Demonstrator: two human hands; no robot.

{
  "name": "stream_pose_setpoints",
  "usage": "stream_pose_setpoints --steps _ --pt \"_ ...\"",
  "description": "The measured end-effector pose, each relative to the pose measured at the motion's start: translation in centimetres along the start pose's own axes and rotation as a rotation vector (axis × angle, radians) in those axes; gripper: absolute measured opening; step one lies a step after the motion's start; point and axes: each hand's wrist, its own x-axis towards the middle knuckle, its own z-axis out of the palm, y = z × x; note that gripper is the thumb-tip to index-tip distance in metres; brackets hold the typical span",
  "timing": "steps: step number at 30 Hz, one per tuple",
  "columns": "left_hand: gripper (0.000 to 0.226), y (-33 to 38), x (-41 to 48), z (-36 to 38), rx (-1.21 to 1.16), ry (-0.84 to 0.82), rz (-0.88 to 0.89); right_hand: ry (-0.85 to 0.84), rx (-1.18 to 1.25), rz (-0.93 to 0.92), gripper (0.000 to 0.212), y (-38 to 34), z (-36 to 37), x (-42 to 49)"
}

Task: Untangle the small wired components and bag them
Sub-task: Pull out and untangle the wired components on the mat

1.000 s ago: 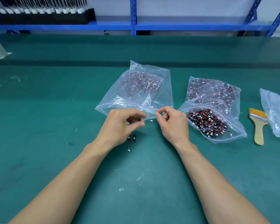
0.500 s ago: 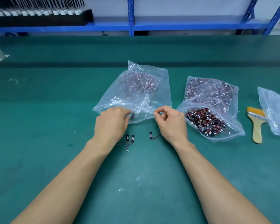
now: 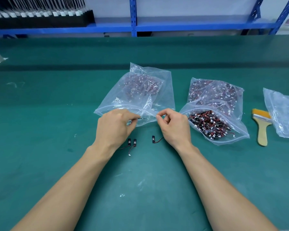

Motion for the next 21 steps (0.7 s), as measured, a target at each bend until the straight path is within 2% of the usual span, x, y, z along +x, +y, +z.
stream_pose_setpoints --steps 7,9,11,14,21 --pt "0.013 0.2 -1.8 -0.2 -0.190 -0.295 0.004 0.006 -0.001 0.006 0.016 0.1 0.0 0.0" --pt "0.015 0.3 -2.0 -0.5 -0.262 -0.293 0.007 0.005 0.000 0.005 0.016 0.2 0.0 0.0" --pt "0.011 -0.4 -2.1 -1.0 -0.337 -0.205 -0.023 0.002 0.004 0.002 0.016 0.2 0.0 -0.1" --pt "0.004 -2.2 -2.2 -1.5 -0.288 -0.117 -0.098 0.008 0.006 0.003 0.018 0.2 -0.1 0.0" --pt "0.012 -4.2 -3.1 -0.9 -0.227 -0.257 -0.254 0.006 0.011 -0.009 0.022 0.5 0.1 0.0"
